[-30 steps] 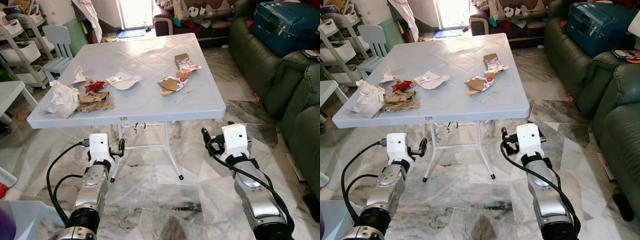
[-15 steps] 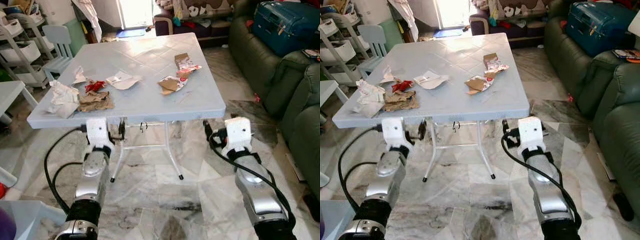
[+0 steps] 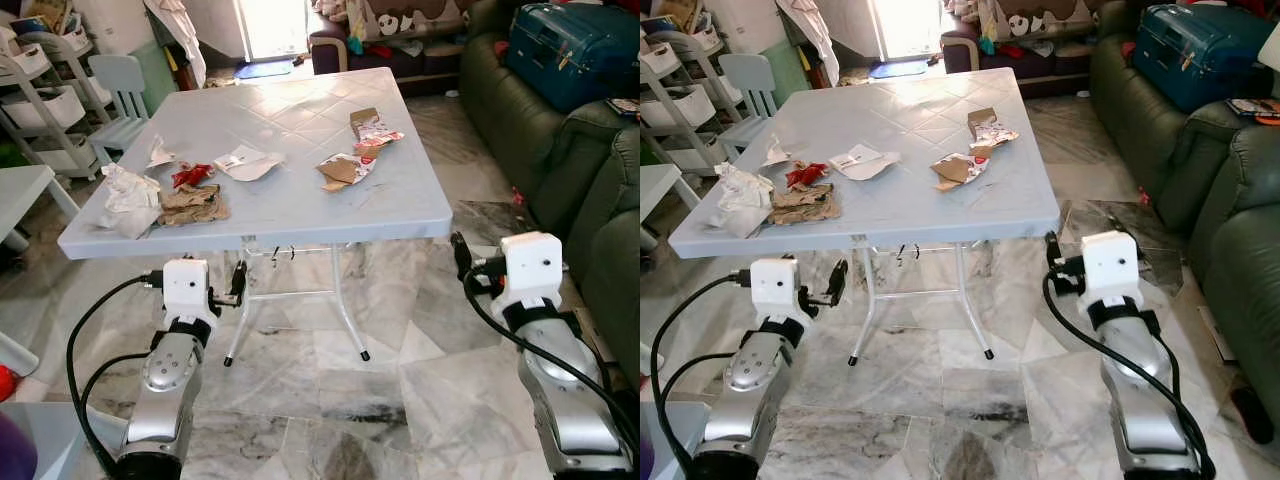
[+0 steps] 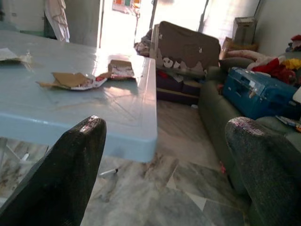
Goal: Picking trash to rubbish bin
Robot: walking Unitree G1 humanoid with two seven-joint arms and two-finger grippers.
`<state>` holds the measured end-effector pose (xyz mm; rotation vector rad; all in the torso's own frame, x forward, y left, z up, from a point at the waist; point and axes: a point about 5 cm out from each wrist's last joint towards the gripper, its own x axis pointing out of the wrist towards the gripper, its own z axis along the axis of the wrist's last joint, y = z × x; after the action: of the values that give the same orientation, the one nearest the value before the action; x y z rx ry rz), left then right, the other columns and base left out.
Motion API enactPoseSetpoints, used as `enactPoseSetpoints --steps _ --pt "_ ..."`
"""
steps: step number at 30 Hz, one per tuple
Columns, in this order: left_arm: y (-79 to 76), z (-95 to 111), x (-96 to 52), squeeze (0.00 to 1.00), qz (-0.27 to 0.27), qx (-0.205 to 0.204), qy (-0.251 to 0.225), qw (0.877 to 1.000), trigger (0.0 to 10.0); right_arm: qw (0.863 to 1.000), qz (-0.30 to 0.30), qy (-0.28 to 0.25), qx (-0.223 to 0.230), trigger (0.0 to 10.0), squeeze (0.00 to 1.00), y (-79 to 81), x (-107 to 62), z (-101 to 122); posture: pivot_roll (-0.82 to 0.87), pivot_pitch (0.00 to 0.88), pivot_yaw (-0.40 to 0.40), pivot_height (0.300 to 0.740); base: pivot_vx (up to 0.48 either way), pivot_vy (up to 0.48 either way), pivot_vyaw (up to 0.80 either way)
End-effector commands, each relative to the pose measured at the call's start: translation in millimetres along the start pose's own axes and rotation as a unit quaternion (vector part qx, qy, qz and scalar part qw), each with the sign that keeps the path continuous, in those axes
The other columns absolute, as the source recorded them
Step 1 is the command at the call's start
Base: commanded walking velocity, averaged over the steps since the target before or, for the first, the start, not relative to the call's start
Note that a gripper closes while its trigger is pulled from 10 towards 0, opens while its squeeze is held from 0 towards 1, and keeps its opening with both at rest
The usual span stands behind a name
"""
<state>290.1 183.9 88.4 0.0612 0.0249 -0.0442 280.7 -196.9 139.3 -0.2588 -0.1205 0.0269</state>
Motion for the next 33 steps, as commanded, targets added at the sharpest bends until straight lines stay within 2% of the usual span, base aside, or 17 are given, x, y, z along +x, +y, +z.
enactPoseSetpoints --steps 1,2,4,5,9,12,15,21,26,27,33 --pt "0.3 6 3.7 0.0 0.0 0.006 -0.006 1.0 10.0 1.0 -0.003 -0.013 0.0 10.0 0.0 -3.2 2.2 10 -0.04 0.0 0.073 0.74 0.0 0.0 0.0" --pt "-4.4 10 9.0 0.0 -0.007 0.004 -0.014 1.0 10.0 1.0 -0.002 -0.015 -0.002 10.0 0.0 -3.5 4.0 13 -0.05 0.0 0.039 0.74 0.0 0.0 0.0" --pt "-7.8 13 12.3 0.0 -0.011 0.004 -0.018 1.0 10.0 1.0 -0.001 -0.016 -0.003 10.0 0.0 -3.7 5.1 16 -0.05 0.0 0.039 0.74 0.0 0.0 0.0" --pt "-16.3 22 24.0 0.0 -0.016 0.003 -0.039 0.999 10.0 1.0 0.013 -0.015 -0.013 10.0 0.0 -4.2 10.6 19 -0.05 0.0 -0.051 0.74 0.0 0.0 0.0" --pt "-18.8 30 32.6 0.0 0.002 -0.011 -0.054 0.998 10.0 0.999 0.041 -0.019 -0.027 10.0 0.0 -2.7 20.0 25 -0.06 0.0 -0.082 0.74 0.0 0.0 0.0" --pt "-17.8 30 33.3 0.0 0.015 -0.021 -0.054 0.998 10.0 0.998 0.054 -0.024 -0.033 10.0 0.0 -1.6 24.4 29 -0.07 0.0 -0.077 0.74 0.0 0.0 0.0" --pt "-20.0 21 28.5 0.0 0.022 -0.031 -0.04 0.998 10.0 0.998 0.051 -0.023 -0.033 10.0 0.0 -2.5 29.0 27 -0.07 0.0 -0.074 0.74 0.0 0.0 0.0" --pt "-22.3 17 24.3 0.0 0.019 -0.032 -0.035 0.999 10.0 0.998 0.046 -0.022 -0.023 10.0 0.0 2.4 30.6 25 -0.05 0.0 -0.04 0.74 0.0 0.0 0.0" --pt "-20.1 19 27.2 0.0 0.018 -0.027 -0.037 0.999 10.0 0.999 0.04 -0.024 -0.015 10.0 0.0 5.0 33.8 23 -0.04 0.0 0.012 0.74 0.0 0.0 0.0" --pt "-16.6 22 30.6 0.0 0.018 -0.024 -0.037 0.999 10.0 0.999 0.025 -0.032 -0.004 10.0 0.0 4.9 39.0 23 -0.04 0.0 0.054 0.74 0.0 0.0 0.0" --pt "-16.7 25 36.9 0.0 0.015 -0.024 -0.034 0.999 10.0 0.999 0.014 -0.031 0.013 10.0 0.0 11.1 47.6 16 -0.03 0.0 0.075 0.74 0.0 0.0 0.0"
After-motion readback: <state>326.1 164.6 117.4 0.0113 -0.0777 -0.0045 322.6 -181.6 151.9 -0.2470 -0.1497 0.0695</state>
